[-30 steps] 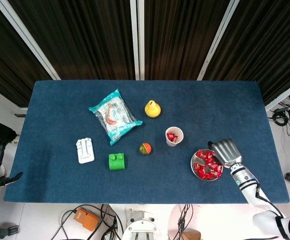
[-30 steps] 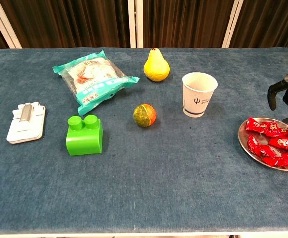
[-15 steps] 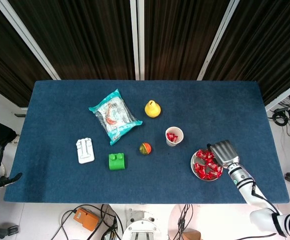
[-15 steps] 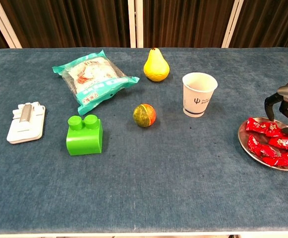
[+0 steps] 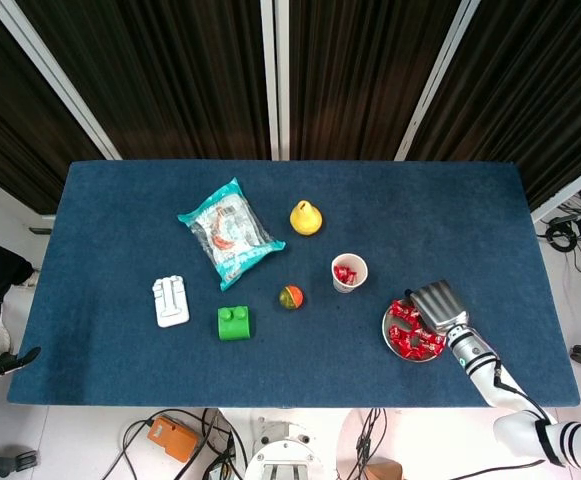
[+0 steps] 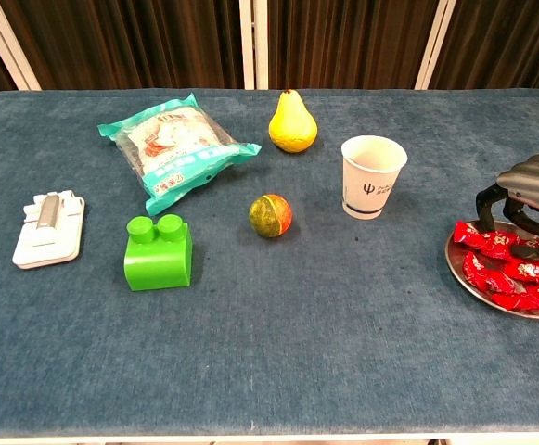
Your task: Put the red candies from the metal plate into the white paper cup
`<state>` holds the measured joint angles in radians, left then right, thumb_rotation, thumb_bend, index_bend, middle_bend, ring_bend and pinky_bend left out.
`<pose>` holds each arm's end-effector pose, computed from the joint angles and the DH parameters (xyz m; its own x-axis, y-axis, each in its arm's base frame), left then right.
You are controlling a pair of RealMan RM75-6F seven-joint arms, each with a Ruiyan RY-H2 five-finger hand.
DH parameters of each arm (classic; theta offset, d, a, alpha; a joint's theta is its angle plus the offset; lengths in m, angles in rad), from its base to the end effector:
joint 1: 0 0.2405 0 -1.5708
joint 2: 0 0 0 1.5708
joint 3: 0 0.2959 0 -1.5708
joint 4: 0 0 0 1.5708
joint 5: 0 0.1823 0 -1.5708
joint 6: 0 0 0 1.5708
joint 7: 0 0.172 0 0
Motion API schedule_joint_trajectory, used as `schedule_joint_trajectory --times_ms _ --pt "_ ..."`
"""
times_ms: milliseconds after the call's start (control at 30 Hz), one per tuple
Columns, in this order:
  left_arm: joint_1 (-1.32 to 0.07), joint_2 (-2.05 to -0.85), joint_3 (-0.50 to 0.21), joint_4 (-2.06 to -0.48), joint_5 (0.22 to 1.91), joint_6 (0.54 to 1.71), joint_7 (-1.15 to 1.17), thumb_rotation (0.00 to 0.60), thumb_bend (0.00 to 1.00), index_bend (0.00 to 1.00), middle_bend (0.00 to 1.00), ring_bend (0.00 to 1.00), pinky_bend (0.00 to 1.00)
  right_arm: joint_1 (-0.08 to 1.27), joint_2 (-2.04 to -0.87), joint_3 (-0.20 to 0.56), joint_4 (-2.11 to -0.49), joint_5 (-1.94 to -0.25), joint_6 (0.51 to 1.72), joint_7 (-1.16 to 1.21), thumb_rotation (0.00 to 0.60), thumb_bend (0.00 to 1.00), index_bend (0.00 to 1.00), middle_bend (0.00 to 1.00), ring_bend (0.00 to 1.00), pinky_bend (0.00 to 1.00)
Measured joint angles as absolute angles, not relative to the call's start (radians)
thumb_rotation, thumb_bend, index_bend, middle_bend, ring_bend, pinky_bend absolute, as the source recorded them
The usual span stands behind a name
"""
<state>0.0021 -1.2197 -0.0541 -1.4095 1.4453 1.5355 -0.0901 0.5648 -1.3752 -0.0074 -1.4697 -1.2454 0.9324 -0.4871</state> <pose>-0.3861 0.1793 0.1975 0.4063 -0.0295 0.9133 0.9071 0.1333 -0.3993 -0.2824 -0.3314 0.0376 0.7466 -0.3007 0.5935 -0.6635 -0.4029 0.6304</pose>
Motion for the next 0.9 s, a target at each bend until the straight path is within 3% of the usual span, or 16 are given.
schedule_joint_trajectory --times_ms 133,300,467,700,900 --pt "0.004 -1.220 -0.055 -1.404 1.444 1.537 -0.095 0.600 0.00 0.00 0.03 0.00 0.00 0.570 -1.383 -0.010 -1.461 -1.244 0.921 -0.495 0.600 0.49 0.58 0.84 1.00 1.00" --pt "0.009 -1.222 -0.054 -1.396 1.443 1.541 -0.104 0.600 0.00 0.00 0.03 0.00 0.00 0.572 -1.392 -0.009 -1.455 -1.247 0.920 -0.495 0.600 0.59 0.65 0.84 1.00 1.00" --pt "0.011 -1.223 -0.055 -1.390 1.445 1.545 -0.111 0.600 0.00 0.00 0.03 0.00 0.00 0.568 -1.369 0.006 -1.497 -1.269 0.960 -0.480 0.600 0.59 0.66 0.84 1.00 1.00" --pt "0.006 -1.222 -0.058 -1.397 1.452 1.545 -0.106 0.600 0.00 0.00 0.03 0.00 0.00 0.608 -1.314 0.106 -1.607 -1.286 1.001 -0.451 0.600 0.59 0.65 0.84 1.00 1.00" --pt "0.005 -1.216 -0.059 -1.409 1.450 1.543 -0.095 0.600 0.00 0.00 0.03 0.00 0.00 0.713 -1.346 0.199 -1.618 -1.211 0.946 -0.483 0.600 0.59 0.65 0.84 1.00 1.00"
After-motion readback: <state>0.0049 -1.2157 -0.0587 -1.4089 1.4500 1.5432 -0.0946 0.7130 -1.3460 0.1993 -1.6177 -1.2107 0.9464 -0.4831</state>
